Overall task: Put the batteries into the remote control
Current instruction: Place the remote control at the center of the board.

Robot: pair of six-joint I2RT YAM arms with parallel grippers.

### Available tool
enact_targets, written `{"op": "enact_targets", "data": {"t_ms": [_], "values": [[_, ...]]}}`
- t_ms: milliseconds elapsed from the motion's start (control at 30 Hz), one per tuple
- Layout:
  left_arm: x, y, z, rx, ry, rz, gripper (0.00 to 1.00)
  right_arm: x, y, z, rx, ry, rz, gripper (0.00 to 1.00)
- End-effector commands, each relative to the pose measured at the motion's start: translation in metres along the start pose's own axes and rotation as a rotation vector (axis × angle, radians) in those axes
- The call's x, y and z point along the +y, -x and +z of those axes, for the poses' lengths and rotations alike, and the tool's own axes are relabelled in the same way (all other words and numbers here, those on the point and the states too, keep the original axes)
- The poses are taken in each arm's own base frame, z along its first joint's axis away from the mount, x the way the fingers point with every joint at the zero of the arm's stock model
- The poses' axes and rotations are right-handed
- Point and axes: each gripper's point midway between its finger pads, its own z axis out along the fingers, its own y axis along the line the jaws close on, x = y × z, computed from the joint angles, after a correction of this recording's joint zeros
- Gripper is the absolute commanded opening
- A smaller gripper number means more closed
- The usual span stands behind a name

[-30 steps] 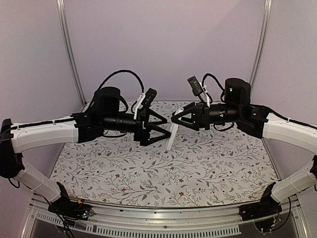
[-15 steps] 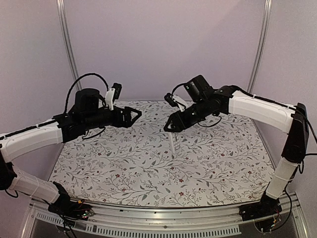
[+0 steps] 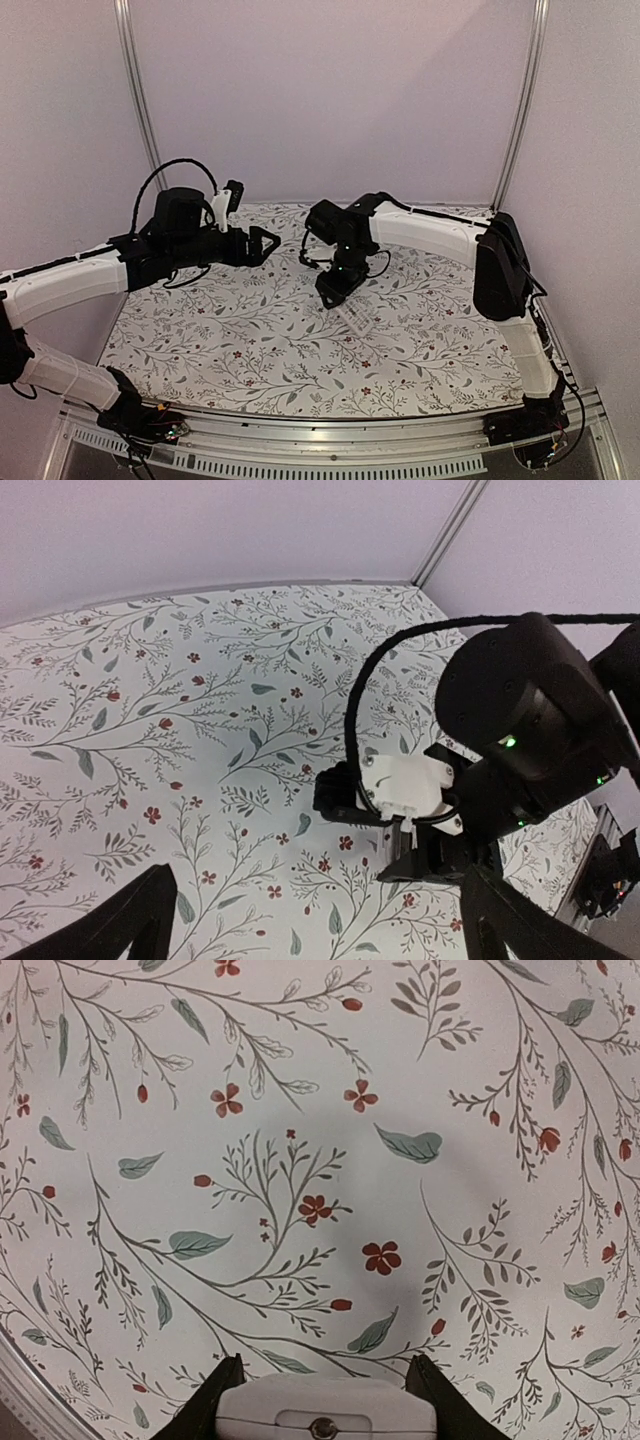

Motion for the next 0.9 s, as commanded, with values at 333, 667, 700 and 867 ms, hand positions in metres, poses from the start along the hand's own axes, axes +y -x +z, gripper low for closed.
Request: {"op": "enact_targets", "data": {"t_ms": [333,667,700,867], "values": [[0.012,-0.016,0.009,0.049,0.020,-0.001,1.00,-0.002,-0.027,0.064,0.209,-0.100,-0.095,0.35],[0.014,-0.017,0.009,0.057,0.032,0.005,1.00,0.002,-0.022,0.073,0.188,-0.072,-0.088,0.51],[0.015,-0.017,0.009,0.057,0.036,0.006,1.00,0.003,-0.022,0.072,0.185,-0.069,-0.089,0.52],[0.015,-0.017,0.009,0.057,0.039,0.009,1.00,0.008,-0.018,0.069,0.164,-0.032,-0.085,0.64]]}}
